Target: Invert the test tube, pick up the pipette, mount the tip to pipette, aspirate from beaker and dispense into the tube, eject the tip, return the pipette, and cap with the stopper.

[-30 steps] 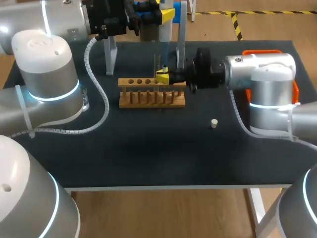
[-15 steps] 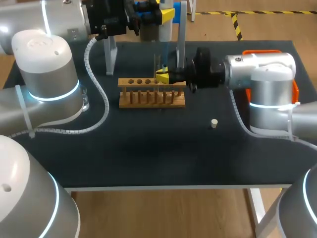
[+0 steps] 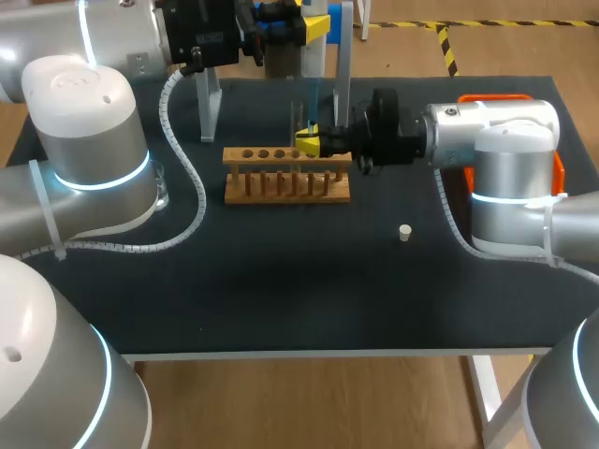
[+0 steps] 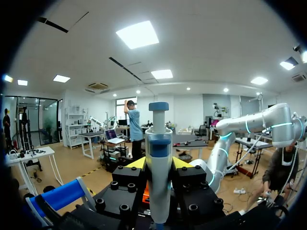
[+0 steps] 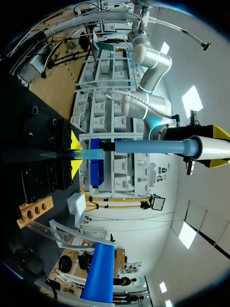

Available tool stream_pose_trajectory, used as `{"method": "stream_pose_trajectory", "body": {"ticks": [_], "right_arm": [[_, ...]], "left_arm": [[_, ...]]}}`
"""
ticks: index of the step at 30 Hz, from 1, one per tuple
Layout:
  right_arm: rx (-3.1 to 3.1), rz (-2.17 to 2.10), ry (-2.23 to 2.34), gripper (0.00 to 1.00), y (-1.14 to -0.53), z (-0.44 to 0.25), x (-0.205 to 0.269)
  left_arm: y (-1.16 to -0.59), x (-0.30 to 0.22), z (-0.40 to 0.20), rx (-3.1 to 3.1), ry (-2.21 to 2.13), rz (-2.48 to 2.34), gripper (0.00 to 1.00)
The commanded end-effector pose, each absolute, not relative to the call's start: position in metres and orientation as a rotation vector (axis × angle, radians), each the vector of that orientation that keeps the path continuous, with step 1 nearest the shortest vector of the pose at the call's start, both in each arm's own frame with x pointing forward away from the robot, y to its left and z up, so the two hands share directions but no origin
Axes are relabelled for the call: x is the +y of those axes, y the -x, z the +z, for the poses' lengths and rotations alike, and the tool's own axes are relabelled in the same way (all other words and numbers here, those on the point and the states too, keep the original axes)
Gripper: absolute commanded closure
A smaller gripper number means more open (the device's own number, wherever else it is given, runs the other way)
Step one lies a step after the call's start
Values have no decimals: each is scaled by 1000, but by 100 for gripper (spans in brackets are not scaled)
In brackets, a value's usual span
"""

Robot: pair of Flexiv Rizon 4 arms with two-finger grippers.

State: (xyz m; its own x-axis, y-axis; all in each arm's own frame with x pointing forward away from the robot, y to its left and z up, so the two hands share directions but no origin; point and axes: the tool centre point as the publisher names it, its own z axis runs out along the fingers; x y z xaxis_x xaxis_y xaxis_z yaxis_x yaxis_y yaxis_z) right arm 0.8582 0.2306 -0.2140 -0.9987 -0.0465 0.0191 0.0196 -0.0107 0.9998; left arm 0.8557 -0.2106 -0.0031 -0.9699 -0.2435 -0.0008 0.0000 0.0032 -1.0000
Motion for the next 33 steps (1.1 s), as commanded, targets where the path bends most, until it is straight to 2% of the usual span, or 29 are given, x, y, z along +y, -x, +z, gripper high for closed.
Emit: {"method": "stream_pose_trajectory", "body": {"ticks": [1, 33], "right_arm": [[-2179, -2201, -25, 100, -859, -212, 229], [-2167, -2193, -64, 100, -847, -206, 235]], "left_arm": [[-857, -210, -3, 2100, 256, -2087, 100], [-857, -210, -3, 2100, 256, -2087, 100]]}}
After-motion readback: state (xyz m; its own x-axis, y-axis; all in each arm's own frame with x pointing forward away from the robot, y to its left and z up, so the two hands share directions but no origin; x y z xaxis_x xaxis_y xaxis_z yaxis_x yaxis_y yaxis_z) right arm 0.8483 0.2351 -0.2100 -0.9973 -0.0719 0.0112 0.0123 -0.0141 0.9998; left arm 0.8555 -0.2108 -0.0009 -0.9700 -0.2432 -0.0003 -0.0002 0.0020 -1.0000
